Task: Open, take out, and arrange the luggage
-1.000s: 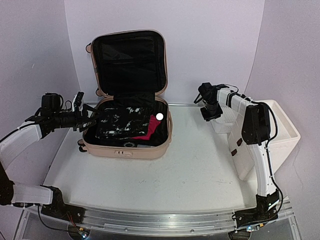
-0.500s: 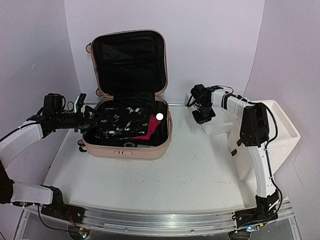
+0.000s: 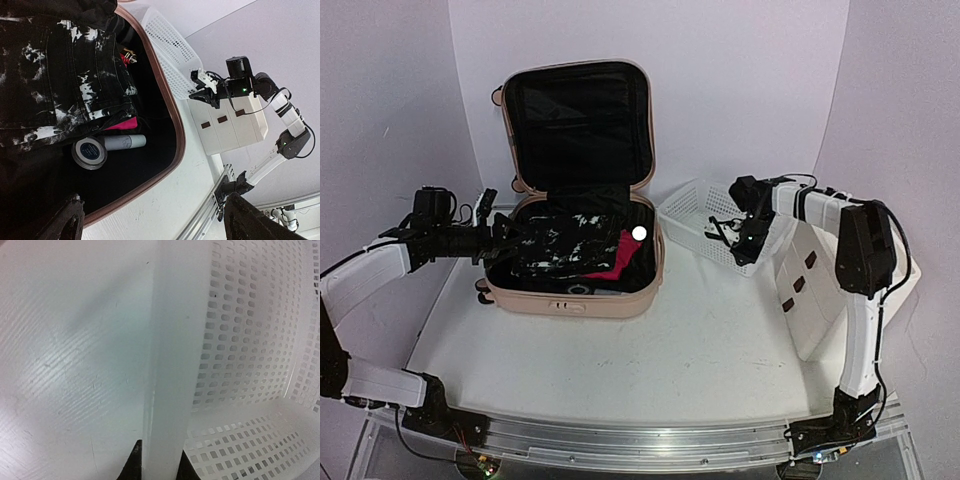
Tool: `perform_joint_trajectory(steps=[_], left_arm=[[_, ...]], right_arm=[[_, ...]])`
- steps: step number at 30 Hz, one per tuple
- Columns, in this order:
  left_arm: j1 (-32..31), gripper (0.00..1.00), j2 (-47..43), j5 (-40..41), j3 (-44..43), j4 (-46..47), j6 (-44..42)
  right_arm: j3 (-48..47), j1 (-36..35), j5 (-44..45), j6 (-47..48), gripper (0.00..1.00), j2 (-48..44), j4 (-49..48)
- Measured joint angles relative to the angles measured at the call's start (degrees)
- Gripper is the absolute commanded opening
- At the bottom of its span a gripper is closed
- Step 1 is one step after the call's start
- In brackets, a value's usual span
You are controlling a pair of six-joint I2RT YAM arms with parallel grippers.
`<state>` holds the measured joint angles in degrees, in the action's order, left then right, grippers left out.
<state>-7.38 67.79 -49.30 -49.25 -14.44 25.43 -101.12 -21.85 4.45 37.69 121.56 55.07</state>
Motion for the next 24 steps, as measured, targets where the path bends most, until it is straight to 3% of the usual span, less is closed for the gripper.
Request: perform_joint_trajectory(steps=[2,4,9,11,12,13,17,22,24], left_arm=[[-0.1,0.98,0.0,0.0,-0.5,0.0,0.0],[-0.1,0.98,0.0,0.0,-0.7,0.0,0.0],[-0.1,0.98,0.0,0.0,-0.7,-0.1,-0.1],[-0.1,0.98,0.0,0.0,-0.7,-0.1,-0.1],[-0.1,0.98,0.1,0.0,-0.7,-0.1,-0.1],[-0.1,0.98,0.1,0.0,-0.7,-0.1,-0.1],[-0.3,0.98,0.5,0.1,-0.7,-0.1,-0.1],[-1.0,0.98,0.5,0.6,-0.7,-0.1,0.1],[-1.1,0.98,0.3,1.0,-0.7,-0.2,0.1]], right_arm=[[3.3,1.1,-0.4,4.8,0.18,-2.1,-0.4],[5.7,2.2,-0.7,9.1,0.37,-4.4,0.2],[8.7,1.6,-2.3,16.6,0.71,-6.8,4.2],[9.7,0.9,-2.7,16.7,0.77,-7.2,4.1],[9.9,0.5,-2.8,16.2,0.94,-7.3,3.8],[9.9,0.2,-3.0,15.5,0.98,-7.4,3.4],[5.8,-2.3,-1.6,10.3,0.98,-5.9,0.9],[-5.1,-7.3,6.6,2.1,0.98,2.5,-5.8],[-8.9,-8.9,9.4,-0.9,0.9,6.8,-8.6]])
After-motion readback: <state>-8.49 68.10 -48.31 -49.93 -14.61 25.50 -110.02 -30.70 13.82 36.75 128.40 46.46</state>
